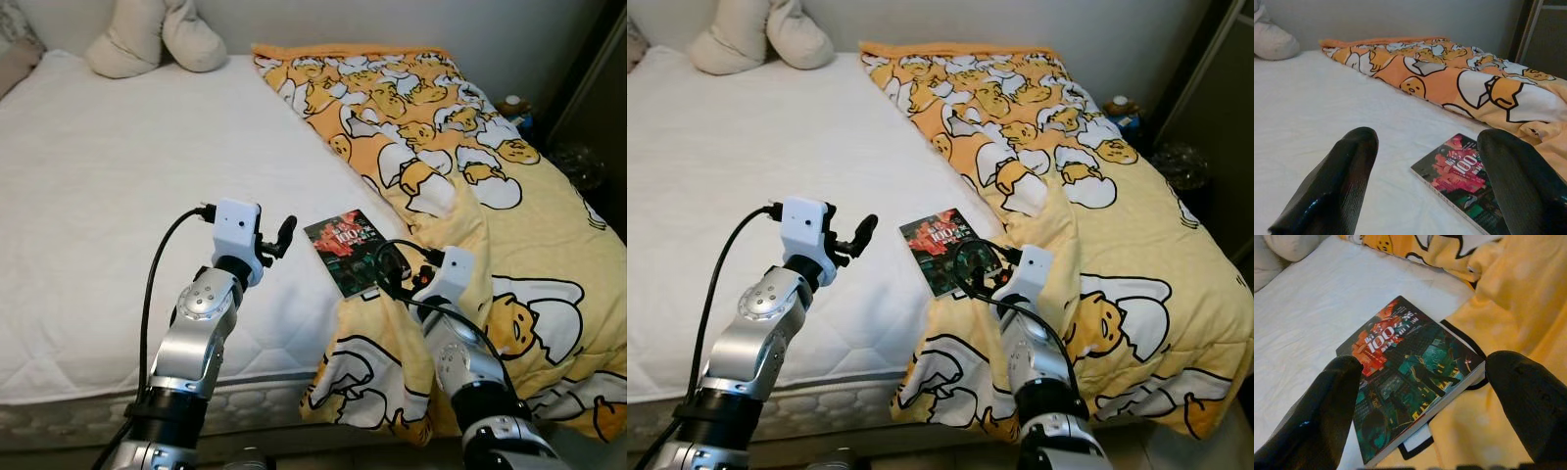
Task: Clean up the room
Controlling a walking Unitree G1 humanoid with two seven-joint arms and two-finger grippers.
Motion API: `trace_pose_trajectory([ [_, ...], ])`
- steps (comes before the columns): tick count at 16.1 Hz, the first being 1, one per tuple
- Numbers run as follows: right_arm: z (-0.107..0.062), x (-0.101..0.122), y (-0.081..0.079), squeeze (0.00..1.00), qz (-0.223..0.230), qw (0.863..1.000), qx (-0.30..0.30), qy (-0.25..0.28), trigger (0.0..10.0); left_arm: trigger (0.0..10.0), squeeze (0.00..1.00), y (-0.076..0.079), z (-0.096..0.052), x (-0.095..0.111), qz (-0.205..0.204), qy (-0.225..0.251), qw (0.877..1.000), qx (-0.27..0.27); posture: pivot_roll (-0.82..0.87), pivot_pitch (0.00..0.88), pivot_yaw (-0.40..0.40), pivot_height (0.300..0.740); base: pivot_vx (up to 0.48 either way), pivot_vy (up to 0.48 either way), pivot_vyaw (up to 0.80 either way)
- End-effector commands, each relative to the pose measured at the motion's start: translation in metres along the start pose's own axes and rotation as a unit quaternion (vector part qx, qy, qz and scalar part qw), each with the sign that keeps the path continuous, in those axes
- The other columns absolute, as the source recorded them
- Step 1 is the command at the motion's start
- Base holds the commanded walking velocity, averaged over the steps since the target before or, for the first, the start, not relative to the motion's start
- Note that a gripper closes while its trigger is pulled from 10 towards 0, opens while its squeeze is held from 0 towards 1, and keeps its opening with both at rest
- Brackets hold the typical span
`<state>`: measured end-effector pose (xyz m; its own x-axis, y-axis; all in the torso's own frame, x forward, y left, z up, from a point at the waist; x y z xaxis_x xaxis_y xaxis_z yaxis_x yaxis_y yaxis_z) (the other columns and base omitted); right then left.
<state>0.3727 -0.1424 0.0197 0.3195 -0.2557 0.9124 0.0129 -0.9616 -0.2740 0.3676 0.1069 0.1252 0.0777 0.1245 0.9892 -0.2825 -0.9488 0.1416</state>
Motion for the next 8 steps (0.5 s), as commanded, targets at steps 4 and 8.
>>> trace_pose_trajectory([
  [4, 0.008, 0.004, 0.003, 0.00, 0.049, 0.999, -0.020, -0.001, 10.0, 10.0, 0.00, -0.009, -0.015, 0.004, 0.020, -0.005, 1.000, 0.007, 0.21, 0.040, 0.007, 0.740, 0.000, 0.000, 0.00],
  [8, 0.013, -0.005, 0.012, 0.00, 0.100, 0.993, -0.044, -0.035, 10.0, 10.0, 0.00, -0.019, -0.028, 0.006, 0.030, -0.012, 0.999, 0.020, 0.25, 0.075, 0.010, 0.740, 0.000, 0.000, 0.00],
])
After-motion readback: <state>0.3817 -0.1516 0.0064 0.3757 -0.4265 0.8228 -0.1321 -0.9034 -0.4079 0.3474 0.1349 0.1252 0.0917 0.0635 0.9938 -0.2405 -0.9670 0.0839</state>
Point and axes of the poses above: a point about 5 cm out from each wrist's last joint towards the gripper, its own z axis pointing out of the wrist towards the gripper, its own x axis along the axis of the wrist's last joint, y = z × x, the point moved 6 cm from there along z, pointing out of the wrist towards the gripper, and after that the axes turned 9 degrees about -z, right-handed, at the moved point
